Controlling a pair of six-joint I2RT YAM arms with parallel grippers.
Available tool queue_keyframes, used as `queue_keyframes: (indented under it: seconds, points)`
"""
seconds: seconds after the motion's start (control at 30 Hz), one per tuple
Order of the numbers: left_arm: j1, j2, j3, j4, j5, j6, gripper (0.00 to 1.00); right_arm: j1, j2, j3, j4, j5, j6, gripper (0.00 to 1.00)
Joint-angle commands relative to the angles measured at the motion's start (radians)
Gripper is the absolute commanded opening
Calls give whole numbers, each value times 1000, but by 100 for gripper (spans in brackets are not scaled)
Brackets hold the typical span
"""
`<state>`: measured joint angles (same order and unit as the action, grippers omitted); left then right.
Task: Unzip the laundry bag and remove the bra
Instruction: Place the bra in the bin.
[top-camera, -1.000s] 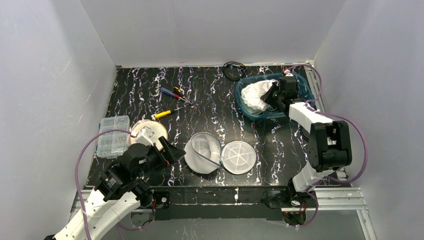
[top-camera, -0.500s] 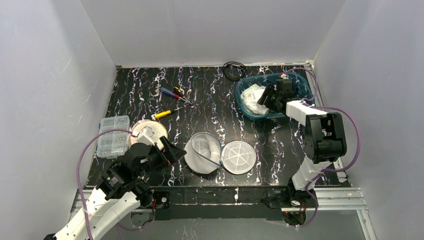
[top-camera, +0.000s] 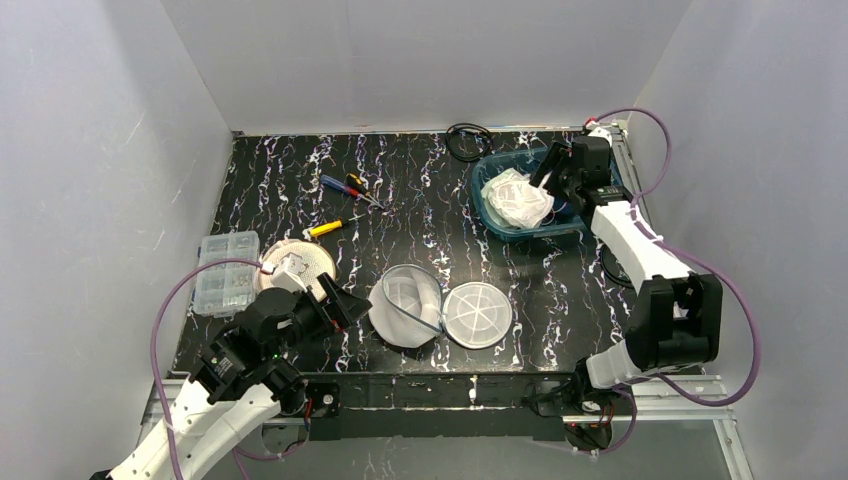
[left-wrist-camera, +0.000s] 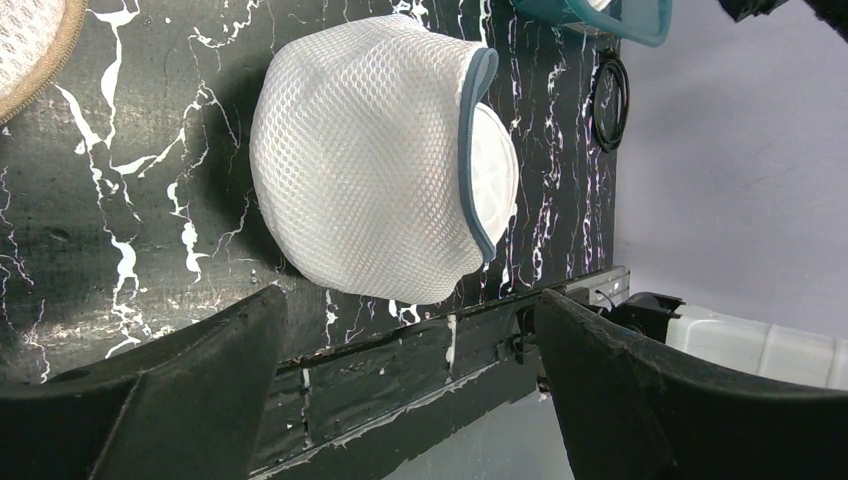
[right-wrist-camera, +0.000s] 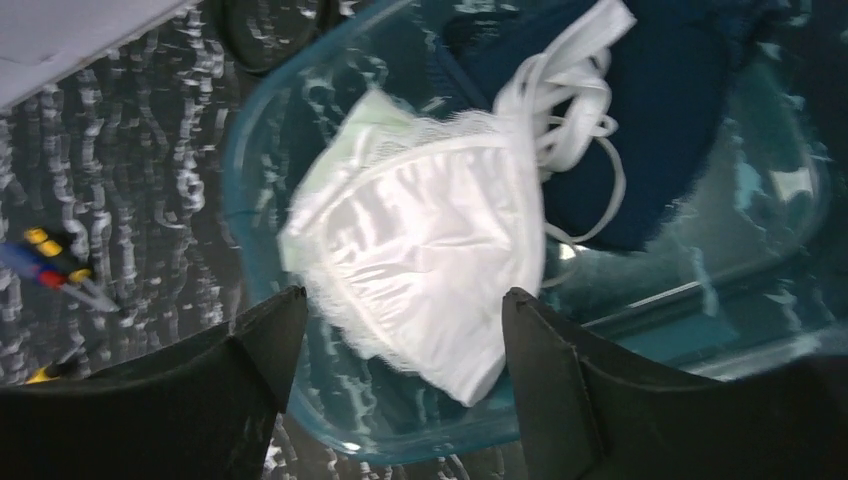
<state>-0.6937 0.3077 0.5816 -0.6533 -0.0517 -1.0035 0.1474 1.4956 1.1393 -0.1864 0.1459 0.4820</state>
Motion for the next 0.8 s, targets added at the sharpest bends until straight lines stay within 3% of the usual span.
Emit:
queue_keyframes:
  seconds: [0.0, 0.1, 0.17, 0.43, 0.63, 0.77]
  points:
    - [3, 10, 16, -10, -17, 31, 91, 27, -5, 23, 70, -138, 5, 64]
    - [3, 37, 38, 0, 10, 54, 87, 34, 69, 32, 85, -170, 14, 36]
    - [3, 52, 58, -3, 25, 82, 86, 33, 118, 36, 94, -154, 13, 34]
    - [4, 56, 92, -35, 45, 130, 85, 31, 272, 92, 15, -41, 2, 52]
    - [3, 66, 136, -46, 51, 192, 87, 49, 129, 117, 14, -35, 16, 69]
    - [3, 131, 194, -70, 52, 255, 89, 162, -39, 120, -54, 71, -13, 73]
